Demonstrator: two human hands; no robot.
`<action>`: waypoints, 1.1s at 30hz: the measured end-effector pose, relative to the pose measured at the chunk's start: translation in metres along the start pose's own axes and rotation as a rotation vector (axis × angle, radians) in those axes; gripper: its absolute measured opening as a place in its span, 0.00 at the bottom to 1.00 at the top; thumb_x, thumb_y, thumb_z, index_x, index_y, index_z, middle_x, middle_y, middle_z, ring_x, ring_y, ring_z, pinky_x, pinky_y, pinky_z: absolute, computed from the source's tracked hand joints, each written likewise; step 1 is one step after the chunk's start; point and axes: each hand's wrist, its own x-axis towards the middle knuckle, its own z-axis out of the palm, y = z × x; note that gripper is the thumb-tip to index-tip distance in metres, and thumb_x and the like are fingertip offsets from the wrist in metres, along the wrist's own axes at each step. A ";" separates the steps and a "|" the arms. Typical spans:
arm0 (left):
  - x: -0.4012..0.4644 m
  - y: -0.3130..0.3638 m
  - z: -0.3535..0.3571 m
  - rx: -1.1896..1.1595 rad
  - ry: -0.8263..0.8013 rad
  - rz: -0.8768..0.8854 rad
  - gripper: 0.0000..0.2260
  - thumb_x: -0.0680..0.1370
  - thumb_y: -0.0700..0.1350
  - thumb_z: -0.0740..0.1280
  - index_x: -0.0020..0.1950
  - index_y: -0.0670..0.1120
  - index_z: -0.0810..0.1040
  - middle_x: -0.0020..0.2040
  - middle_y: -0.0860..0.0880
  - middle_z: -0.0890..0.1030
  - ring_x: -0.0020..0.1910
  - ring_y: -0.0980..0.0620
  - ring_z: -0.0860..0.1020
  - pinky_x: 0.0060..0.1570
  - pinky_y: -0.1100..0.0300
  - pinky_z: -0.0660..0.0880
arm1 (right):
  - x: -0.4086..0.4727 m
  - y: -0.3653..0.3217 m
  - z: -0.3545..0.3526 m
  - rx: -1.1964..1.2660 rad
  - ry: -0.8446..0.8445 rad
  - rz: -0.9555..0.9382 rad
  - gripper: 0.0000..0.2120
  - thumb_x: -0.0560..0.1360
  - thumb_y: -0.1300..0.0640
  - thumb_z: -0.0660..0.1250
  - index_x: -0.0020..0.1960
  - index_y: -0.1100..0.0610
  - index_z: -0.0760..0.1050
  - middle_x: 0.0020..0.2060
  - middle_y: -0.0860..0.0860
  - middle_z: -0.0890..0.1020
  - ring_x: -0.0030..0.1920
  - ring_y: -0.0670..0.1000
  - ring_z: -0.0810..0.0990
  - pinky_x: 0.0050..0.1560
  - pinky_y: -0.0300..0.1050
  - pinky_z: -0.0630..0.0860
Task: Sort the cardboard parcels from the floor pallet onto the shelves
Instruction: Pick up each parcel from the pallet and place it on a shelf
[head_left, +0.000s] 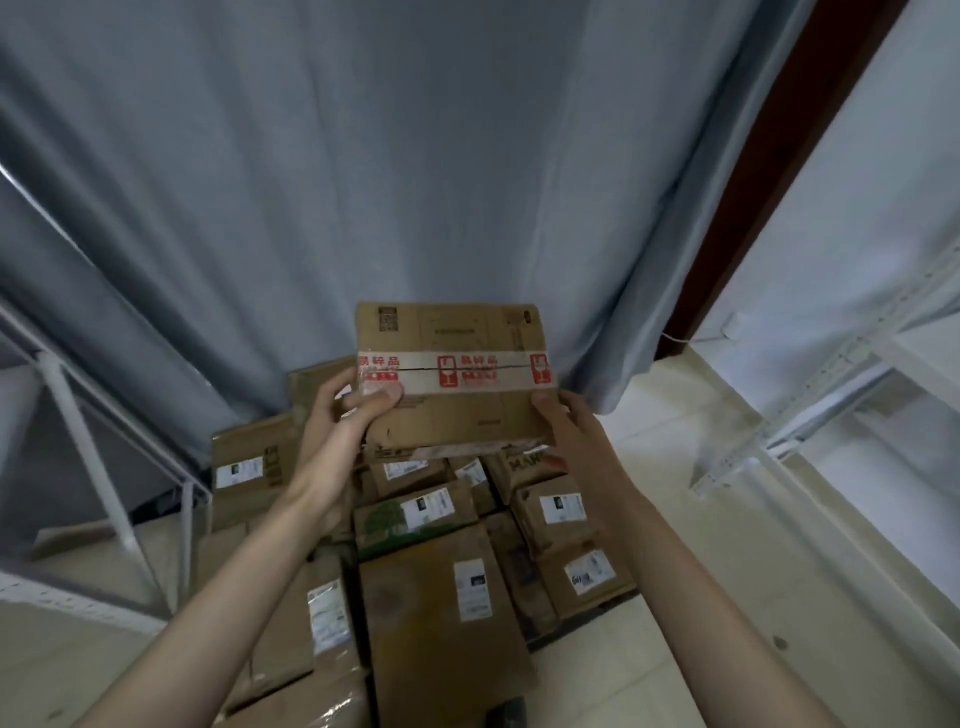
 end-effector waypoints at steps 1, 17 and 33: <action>0.000 -0.001 0.001 -0.001 -0.003 -0.009 0.36 0.62 0.64 0.79 0.68 0.59 0.73 0.55 0.58 0.85 0.52 0.57 0.84 0.62 0.45 0.76 | 0.005 0.002 -0.001 0.036 -0.029 0.029 0.07 0.80 0.40 0.65 0.57 0.39 0.73 0.50 0.40 0.82 0.44 0.39 0.84 0.38 0.31 0.79; 0.027 0.009 -0.014 0.110 -0.119 0.014 0.26 0.70 0.62 0.73 0.65 0.53 0.78 0.58 0.49 0.84 0.60 0.45 0.80 0.63 0.44 0.74 | 0.028 0.021 -0.007 0.289 -0.269 0.138 0.28 0.76 0.38 0.69 0.72 0.48 0.70 0.61 0.55 0.83 0.58 0.56 0.84 0.46 0.46 0.82; 0.213 -0.095 0.094 0.291 0.221 -0.269 0.12 0.81 0.54 0.67 0.62 0.52 0.76 0.58 0.55 0.77 0.65 0.49 0.74 0.59 0.56 0.70 | 0.242 0.138 0.020 0.510 -0.158 0.596 0.21 0.78 0.53 0.71 0.67 0.59 0.72 0.50 0.53 0.82 0.49 0.52 0.82 0.51 0.51 0.82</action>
